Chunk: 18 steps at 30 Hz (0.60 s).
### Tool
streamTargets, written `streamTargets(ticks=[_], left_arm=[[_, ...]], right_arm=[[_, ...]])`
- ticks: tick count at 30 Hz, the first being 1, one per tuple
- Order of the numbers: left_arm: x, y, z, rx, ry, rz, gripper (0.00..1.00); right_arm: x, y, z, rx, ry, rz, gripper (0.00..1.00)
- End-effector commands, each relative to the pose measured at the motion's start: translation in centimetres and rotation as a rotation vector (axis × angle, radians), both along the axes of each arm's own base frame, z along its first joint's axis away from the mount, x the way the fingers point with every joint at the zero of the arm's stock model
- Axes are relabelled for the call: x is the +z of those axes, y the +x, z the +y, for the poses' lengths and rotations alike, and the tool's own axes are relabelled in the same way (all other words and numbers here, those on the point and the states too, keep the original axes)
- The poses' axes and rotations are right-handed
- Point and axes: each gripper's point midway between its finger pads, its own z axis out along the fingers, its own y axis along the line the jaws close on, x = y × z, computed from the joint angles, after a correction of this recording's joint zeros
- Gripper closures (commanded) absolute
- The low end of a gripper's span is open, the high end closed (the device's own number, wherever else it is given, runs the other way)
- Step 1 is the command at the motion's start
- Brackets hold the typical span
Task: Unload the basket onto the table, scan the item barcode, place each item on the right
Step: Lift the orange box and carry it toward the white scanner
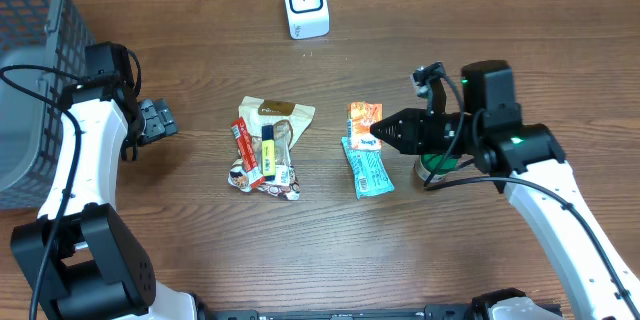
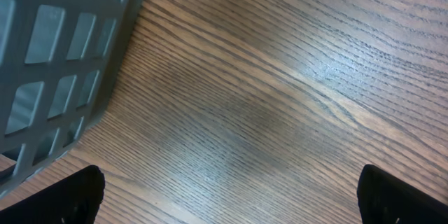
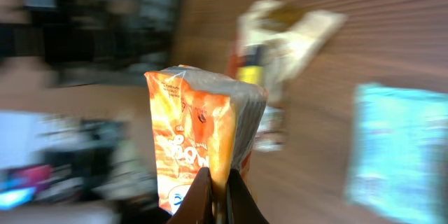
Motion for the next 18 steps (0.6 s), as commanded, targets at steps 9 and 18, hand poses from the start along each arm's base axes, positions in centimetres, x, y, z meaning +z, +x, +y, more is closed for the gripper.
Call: streamTargets(ticks=[9,18], left_arm=[[1.2,0.3,0.3,-0.008,0.023,-0.028,0.00],[1.2,0.3,0.3,-0.008,0.023,-0.028,0.00]], right_arm=[[5.3,5.9,-1.8,-0.071,-0.321,-0.199,0.97],[13.4,12.1,-1.9,-0.143,-0.592,-0.374,0.97]])
